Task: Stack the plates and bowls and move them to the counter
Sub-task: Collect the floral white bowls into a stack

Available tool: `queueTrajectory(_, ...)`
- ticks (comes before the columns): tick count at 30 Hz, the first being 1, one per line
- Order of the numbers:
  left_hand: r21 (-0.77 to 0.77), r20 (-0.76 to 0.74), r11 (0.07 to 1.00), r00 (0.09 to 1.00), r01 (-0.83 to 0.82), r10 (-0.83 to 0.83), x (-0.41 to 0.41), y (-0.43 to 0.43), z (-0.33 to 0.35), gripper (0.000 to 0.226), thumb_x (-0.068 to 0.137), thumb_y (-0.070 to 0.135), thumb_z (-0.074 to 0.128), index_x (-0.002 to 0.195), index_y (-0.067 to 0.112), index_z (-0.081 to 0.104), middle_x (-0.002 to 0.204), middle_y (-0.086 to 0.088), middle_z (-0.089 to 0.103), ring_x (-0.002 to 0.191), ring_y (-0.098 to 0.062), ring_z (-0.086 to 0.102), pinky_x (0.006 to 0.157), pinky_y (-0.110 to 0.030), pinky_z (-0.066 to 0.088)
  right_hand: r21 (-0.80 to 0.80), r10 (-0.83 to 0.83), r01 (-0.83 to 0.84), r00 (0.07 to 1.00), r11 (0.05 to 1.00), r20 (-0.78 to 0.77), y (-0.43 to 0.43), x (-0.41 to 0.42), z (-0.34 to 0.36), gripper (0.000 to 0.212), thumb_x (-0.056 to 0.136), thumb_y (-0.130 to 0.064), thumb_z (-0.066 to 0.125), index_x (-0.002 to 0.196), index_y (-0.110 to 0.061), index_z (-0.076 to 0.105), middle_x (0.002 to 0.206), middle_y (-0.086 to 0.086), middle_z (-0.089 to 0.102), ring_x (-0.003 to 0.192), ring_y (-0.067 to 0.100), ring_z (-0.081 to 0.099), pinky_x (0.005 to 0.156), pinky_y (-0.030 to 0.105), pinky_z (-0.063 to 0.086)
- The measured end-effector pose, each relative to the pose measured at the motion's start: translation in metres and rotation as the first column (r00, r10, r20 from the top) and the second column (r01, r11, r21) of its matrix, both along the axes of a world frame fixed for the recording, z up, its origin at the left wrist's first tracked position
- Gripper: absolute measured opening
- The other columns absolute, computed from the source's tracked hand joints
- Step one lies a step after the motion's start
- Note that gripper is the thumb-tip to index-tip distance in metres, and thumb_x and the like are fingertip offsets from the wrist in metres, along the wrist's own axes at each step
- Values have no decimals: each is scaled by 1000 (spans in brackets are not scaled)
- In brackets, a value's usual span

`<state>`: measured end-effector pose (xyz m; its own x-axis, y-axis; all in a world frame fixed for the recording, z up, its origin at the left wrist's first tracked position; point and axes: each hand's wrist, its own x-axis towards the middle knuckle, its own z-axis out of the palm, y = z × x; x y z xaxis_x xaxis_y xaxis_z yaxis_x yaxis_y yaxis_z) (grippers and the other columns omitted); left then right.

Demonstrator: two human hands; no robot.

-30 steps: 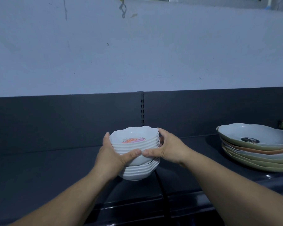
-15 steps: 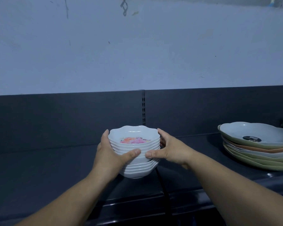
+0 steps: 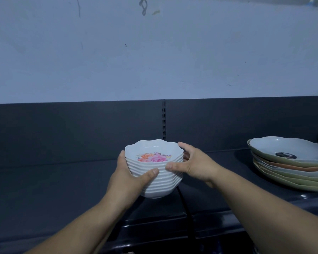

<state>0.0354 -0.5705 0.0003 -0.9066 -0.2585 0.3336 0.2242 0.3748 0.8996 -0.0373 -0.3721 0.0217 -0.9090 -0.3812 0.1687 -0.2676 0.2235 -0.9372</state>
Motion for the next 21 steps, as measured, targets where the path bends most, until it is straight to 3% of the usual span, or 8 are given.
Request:
queueTrajectory(1,-5,-3,1000,1000,-4,4,0,-1,-2,103,66,36,84,147,31,19,97,35,47,101,-3,52,72,-9,37,14,7,-7,1000,1000,6,0,0,0,112,49,-34,92,146,-19,37,123,-8,65,110,3,62,89,17,49)
queueTrajectory(4,18,8,1000,1000,10,-10,-3,-6,-5,98,60,38,86,139,34,29,106,26,56,103,-2,57,77,-15,43,33,13,-14,1000,999,17,0,3,1,114,52,-36,92,148,-19,33,122,-11,64,110,0,61,88,15,49)
queueTrajectory(7,116,34,991,997,67,-71,-6,-9,5,94,56,52,80,134,30,33,116,16,58,99,0,58,76,-18,45,57,-46,45,999,997,18,-4,6,2,131,42,-57,88,152,-21,27,132,-8,59,118,6,57,98,23,44)
queueTrajectory(11,196,120,973,982,123,-148,-20,-15,22,86,78,70,50,147,29,21,127,21,46,107,0,48,90,-18,34,58,-114,114,994,992,2,-12,12,7,113,58,-63,75,151,-20,27,135,-6,52,116,8,52,91,20,37)
queueTrajectory(13,190,166,972,972,134,-167,-29,-18,24,96,69,82,45,148,35,17,139,16,42,118,-4,45,97,-23,32,50,-122,121,993,991,2,-14,15,7,105,67,-60,73,152,-21,25,130,-9,52,113,7,51,90,19,37)
queueTrajectory(17,183,175,976,972,122,-154,-31,-17,18,75,83,68,43,146,41,13,116,14,51,90,3,52,69,-16,38,29,-124,122,990,992,63,-18,18,4,94,76,-56,70,151,-31,20,109,-20,57,99,11,61,81,33,55)
queueTrajectory(19,189,180,974,971,125,-159,-31,-16,14,77,80,69,47,145,45,12,123,10,54,98,-6,57,72,-21,42,-8,-111,113,987,994,113,-20,18,4,91,77,-55,70,150,-39,18,105,-15,61,90,17,65,79,46,57)
queueTrajectory(21,184,173,977,974,111,-143,-30,-17,12,79,79,70,49,144,47,12,127,6,55,105,-13,58,79,-25,43,-32,-99,104,987,994,129,-21,17,3,87,79,-52,70,148,-42,19,103,-13,63,87,17,64,75,43,55)
